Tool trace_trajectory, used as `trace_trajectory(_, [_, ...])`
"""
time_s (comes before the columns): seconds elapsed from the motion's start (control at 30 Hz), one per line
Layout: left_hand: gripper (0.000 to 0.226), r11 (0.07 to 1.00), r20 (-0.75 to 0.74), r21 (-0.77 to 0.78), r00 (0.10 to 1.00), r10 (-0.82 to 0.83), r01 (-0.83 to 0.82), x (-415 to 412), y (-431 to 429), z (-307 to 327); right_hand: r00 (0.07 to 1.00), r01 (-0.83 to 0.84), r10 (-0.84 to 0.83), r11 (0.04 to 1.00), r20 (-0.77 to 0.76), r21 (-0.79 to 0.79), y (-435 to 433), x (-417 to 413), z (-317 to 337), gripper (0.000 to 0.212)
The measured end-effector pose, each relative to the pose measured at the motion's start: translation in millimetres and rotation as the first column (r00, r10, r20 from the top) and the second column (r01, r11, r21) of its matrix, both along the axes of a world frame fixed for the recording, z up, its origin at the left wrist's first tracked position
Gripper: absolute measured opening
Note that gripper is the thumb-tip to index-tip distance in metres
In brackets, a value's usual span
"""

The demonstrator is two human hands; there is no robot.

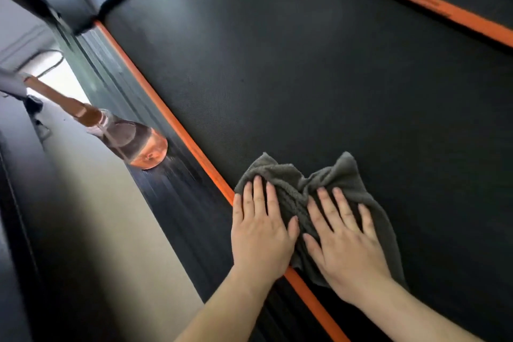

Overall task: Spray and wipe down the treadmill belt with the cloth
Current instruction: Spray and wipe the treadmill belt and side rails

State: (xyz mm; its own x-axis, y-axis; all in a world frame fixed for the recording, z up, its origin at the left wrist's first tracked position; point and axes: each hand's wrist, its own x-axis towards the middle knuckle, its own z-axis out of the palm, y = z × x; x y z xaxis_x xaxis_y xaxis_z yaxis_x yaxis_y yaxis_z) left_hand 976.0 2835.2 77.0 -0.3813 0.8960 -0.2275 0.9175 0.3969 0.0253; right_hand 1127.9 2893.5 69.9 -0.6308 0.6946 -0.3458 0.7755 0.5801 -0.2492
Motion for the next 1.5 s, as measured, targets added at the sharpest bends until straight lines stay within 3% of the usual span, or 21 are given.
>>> trace_trajectory(0.23, [0.080, 0.996, 0.028, -0.087, 0.999, 0.035, -0.032, -120.4, 41.3, 13.4, 0.971, -0.124, 0.150, 0.982, 0.189, -0.140, 56.6, -101.1, 37.5, 0.074])
trace_trajectory(0.37, [0.078, 0.990, 0.097, -0.127, 0.993, 0.072, -0.059, -129.6, 51.3, 20.4, 0.917, -0.198, 0.281, 0.937, 0.282, -0.289, 84.2, -107.7, 62.7, 0.067])
trace_trajectory(0.53, [0.073, 0.970, 0.230, -0.237, 0.968, 0.099, -0.043, -125.9, 57.5, 45.6, 0.916, -0.187, 0.318, 0.877, 0.243, -0.443, 109.6, -110.0, 78.8, 0.062])
trace_trajectory(0.63, [0.071, 0.950, 0.268, -0.311, 0.957, 0.112, -0.024, -129.9, 52.5, 57.3, 0.935, -0.172, 0.263, 0.923, 0.240, -0.344, 104.2, -112.3, 71.5, 0.062])
trace_trajectory(0.73, [0.073, 0.968, 0.225, -0.240, 0.966, 0.126, -0.070, -136.1, 52.7, 53.0, 0.966, -0.049, 0.106, 0.970, 0.235, -0.239, 85.7, -125.2, 56.4, 0.067])
trace_trajectory(0.8, [0.074, 0.979, 0.176, -0.177, 0.975, 0.134, -0.102, -138.8, 61.3, 36.8, 0.988, 0.006, 0.007, 0.996, 0.153, -0.085, 85.6, -141.0, 34.0, 0.080])
trace_trajectory(0.9, [0.076, 0.977, 0.199, -0.182, 0.968, 0.151, -0.115, -136.2, 69.9, 27.2, 0.999, 0.049, -0.049, 0.999, -0.003, 0.014, 88.8, -155.7, 12.2, 0.073])
trace_trajectory(0.97, [0.078, 0.983, 0.129, -0.133, 0.981, 0.145, -0.128, -131.5, 79.0, 19.9, 0.987, 0.082, -0.071, 0.994, -0.141, 0.067, 92.6, -153.9, -1.7, 0.066])
trace_trajectory(1.07, [0.071, 0.973, 0.155, -0.097, 0.962, 0.225, -0.212, -129.9, 88.9, 16.9, 0.909, 0.128, -0.047, 0.977, -0.414, 0.172, 97.2, -151.6, -12.6, 0.048])
trace_trajectory(1.13, [0.062, 0.966, 0.163, -0.017, 0.953, 0.257, -0.258, -135.7, 96.6, 7.0, 0.819, 0.150, -0.023, 0.973, -0.573, 0.176, 103.4, -161.5, -21.4, 0.047])
trace_trajectory(1.23, [0.060, 0.922, 0.239, 0.170, 0.922, 0.304, -0.348, -149.7, 106.6, 0.7, 0.697, 0.121, 0.045, 0.976, -0.715, 0.179, 108.8, -196.1, -20.0, 0.027])
trace_trajectory(1.3, [0.062, 0.858, 0.306, 0.271, 0.885, 0.352, -0.436, -166.2, 116.2, -4.2, 0.685, 0.021, 0.104, 0.986, -0.721, 0.162, 111.0, -226.1, -20.0, 0.029])
trace_trajectory(1.4, [0.062, 0.776, 0.322, 0.412, 0.873, 0.366, -0.477, -203.9, 132.2, -6.3, 0.765, -0.141, 0.219, 0.975, -0.606, 0.174, 125.3, -268.2, -17.1, 0.041])
trace_trajectory(1.5, [0.067, 0.704, 0.431, 0.352, 0.774, 0.464, -0.618, -236.2, 151.5, -0.7, 0.871, -0.284, 0.340, 0.937, -0.355, 0.201, 156.1, -311.6, -9.6, 0.052])
